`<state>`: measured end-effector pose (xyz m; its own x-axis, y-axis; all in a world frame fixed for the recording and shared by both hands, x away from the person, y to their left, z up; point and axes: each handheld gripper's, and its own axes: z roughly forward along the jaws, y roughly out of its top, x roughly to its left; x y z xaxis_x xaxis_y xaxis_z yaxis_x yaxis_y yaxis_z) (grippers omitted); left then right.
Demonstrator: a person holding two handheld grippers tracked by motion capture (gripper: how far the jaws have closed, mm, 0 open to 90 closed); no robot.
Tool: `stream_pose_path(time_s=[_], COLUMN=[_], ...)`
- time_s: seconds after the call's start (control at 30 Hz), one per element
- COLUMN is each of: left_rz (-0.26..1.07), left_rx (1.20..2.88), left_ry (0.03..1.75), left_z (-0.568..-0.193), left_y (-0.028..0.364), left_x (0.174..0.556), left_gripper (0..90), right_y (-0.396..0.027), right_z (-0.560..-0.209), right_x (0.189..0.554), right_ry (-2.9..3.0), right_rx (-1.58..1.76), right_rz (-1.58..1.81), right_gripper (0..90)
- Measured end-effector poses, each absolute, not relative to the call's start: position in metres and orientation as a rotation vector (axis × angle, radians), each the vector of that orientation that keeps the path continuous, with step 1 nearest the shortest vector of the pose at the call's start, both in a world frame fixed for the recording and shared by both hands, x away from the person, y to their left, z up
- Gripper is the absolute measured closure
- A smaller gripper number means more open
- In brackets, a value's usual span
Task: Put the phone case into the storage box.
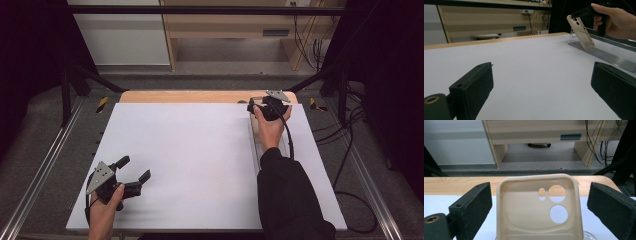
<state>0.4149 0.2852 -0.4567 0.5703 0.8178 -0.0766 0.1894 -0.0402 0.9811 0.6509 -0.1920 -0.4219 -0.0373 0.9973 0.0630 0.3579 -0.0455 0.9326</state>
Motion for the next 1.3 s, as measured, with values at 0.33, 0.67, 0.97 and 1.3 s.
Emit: stream_pose_path(time_s=[0.33,0.67,0.97,1.3], left_rz=[0.632,0.634,0.633,0.632], left_rx=[1.561,1.561,1.560,1.568], left_ry=[0.880,0.880,0.880,0.878], left_z=[-0.457,-0.456,-0.456,-0.457], left_y=[0.286,0.286,0.286,0.285], left_x=[0.415,0.415,0.415,0.415], left_gripper=[4.0,4.0,4.0,4.0], right_y=[-0.190,-0.192,-0.190,-0.190], right_z=[-0.421,-0.418,-0.414,-0.411], right_x=[0.651,0.649,0.646,0.644], right_ry=[1.479,1.472,1.459,1.453], right_rx=[1.489,1.484,1.470,1.462], right_rz=[1.092,1.089,1.100,1.098], right_gripper=[6.3,6.4,6.7,6.8])
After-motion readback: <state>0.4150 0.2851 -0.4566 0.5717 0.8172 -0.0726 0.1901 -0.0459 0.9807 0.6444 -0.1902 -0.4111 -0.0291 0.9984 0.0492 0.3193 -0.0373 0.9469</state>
